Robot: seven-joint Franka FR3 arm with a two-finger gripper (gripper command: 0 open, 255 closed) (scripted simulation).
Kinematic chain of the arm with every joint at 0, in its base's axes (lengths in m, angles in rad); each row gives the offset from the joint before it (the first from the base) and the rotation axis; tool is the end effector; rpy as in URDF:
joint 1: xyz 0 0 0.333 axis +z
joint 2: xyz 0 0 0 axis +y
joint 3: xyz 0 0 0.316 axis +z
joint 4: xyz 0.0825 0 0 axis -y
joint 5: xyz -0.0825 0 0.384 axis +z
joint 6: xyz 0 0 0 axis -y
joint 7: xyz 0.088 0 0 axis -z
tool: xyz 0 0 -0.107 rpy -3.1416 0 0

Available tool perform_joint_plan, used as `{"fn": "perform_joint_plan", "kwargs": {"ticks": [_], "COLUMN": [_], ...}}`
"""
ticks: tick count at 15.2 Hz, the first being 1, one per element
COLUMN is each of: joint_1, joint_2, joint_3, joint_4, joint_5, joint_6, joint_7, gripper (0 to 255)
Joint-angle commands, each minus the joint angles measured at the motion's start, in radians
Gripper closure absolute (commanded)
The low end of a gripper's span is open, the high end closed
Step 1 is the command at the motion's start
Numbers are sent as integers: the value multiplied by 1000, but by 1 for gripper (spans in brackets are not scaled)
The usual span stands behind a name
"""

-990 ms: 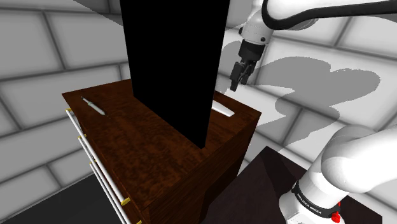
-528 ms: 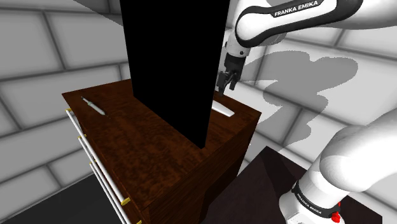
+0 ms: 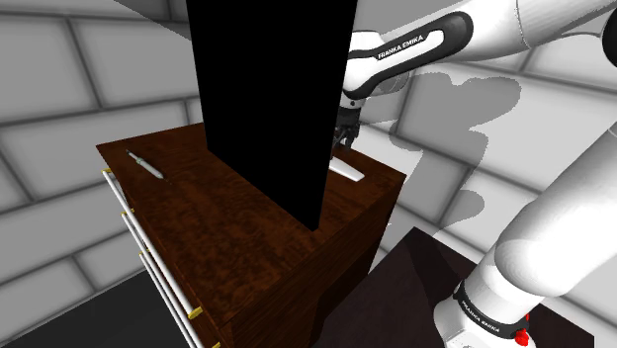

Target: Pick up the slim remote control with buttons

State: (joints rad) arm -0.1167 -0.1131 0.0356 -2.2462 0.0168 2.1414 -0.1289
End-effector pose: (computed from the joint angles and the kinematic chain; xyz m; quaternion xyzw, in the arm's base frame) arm 0.5025 -0.0399 0.4151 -0.9998 -0.0193 -0.0046 0.0046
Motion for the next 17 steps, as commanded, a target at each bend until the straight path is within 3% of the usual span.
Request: {"fn": "perform_joint_plan", "kwargs": {"ticks": [1, 9, 10, 17], "joint_1": [-3, -3, -3, -3], "joint_2": [30, 74, 73, 74], "joint_3": [-3, -3, -2, -2], "joint_4": [9, -36, -37, -38], "joint_5": [-3, -4, -4, -4], "joint_6": [19, 108, 109, 110], "joint_7": [-1, 0, 0, 1], "gripper": [0, 0, 255, 255]}}
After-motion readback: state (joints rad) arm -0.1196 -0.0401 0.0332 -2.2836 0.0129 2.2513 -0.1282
